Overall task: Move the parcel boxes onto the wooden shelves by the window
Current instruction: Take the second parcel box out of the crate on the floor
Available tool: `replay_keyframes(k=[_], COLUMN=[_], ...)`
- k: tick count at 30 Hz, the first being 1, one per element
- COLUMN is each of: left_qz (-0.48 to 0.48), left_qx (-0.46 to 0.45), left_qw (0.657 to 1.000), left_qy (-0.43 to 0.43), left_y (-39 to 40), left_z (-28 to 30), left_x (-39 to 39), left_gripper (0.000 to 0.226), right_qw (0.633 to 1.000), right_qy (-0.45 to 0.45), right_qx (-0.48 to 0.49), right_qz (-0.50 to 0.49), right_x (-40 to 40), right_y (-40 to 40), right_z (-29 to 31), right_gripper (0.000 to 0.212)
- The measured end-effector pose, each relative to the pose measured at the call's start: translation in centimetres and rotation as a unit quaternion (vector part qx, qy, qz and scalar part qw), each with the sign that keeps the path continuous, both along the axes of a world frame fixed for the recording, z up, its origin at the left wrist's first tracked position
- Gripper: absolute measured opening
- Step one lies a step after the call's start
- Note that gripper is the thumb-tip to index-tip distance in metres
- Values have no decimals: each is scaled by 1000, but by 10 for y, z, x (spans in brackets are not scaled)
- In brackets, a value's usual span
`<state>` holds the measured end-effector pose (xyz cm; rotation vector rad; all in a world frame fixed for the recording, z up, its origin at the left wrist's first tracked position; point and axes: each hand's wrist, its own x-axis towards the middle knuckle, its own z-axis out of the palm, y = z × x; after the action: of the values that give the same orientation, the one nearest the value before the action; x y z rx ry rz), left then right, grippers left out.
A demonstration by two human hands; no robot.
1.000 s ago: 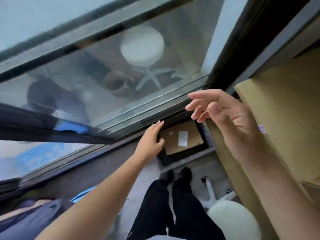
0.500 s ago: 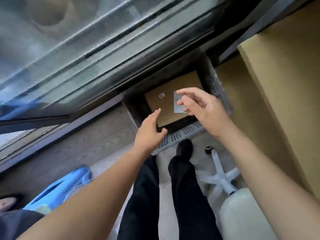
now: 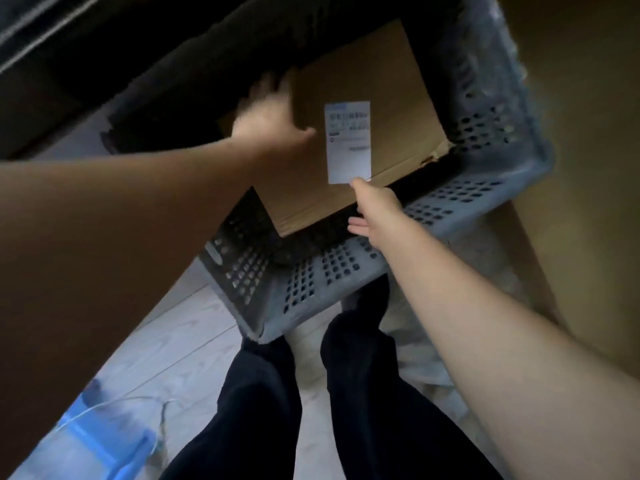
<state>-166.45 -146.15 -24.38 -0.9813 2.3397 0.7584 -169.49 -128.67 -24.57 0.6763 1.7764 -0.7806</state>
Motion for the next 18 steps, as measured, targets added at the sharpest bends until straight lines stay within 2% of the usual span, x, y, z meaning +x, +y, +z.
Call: replay_keyframes(k=[2,5,8,12,18], left_qz=[9,55,111,58,109], left_qx=[5,11,40,9,15], left_qw=[1000,998,992,998,993], left_qy=[-23,-37,-41,-36,36], left_y=[-9,-16,-16,-7,-2], left_z=[-18,-38,-30,9,100], left_x=[-11,-23,-26,-19,5], left_gripper=[93,86,73,67,54], right_qw=[995,975,967,958,950], right_qy=[-43,-64,-78,-88,-87], right_qx=[-25,-66,-61,-70,-90], right_qz=[-85,-201,-233,-262,-285], right_x=[0,-3,0,13,31], right_y=[-3,-6,1,17,23], right_z=[-20,-39,-37,-9,66], right_gripper=[54,62,65,66,66])
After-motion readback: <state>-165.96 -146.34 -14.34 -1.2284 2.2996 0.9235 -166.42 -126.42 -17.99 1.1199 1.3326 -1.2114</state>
